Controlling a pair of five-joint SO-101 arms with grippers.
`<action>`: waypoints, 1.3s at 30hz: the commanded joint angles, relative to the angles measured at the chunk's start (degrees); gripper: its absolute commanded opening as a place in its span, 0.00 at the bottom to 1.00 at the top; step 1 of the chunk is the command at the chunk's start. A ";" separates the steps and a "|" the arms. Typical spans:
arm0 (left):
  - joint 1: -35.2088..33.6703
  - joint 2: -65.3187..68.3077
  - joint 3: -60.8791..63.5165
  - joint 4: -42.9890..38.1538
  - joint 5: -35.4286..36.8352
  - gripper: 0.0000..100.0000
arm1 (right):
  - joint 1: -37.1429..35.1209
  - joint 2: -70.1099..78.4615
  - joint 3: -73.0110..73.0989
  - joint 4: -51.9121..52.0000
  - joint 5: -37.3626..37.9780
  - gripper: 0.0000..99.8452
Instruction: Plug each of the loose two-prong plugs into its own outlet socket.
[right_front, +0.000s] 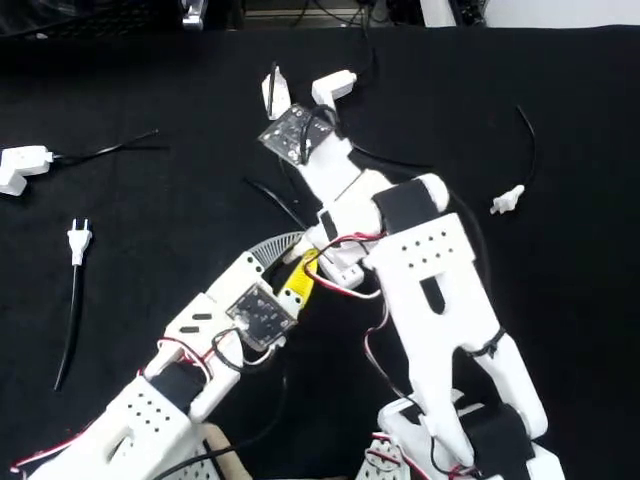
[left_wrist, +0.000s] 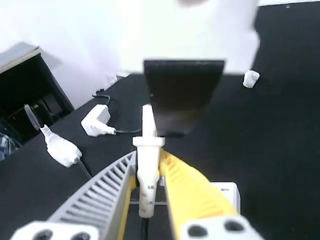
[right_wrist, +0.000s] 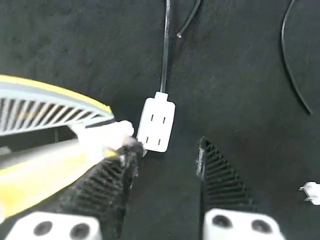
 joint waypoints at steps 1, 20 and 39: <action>1.54 -8.53 -0.31 10.64 0.35 0.03 | 0.79 -0.57 -1.54 -1.05 0.35 0.18; 2.95 -16.70 -2.33 22.59 0.35 0.03 | -6.95 -10.59 -1.01 5.01 2.20 0.18; 1.10 -16.88 -2.95 22.51 0.26 0.03 | 1.58 -1.36 1.10 -1.32 2.37 0.18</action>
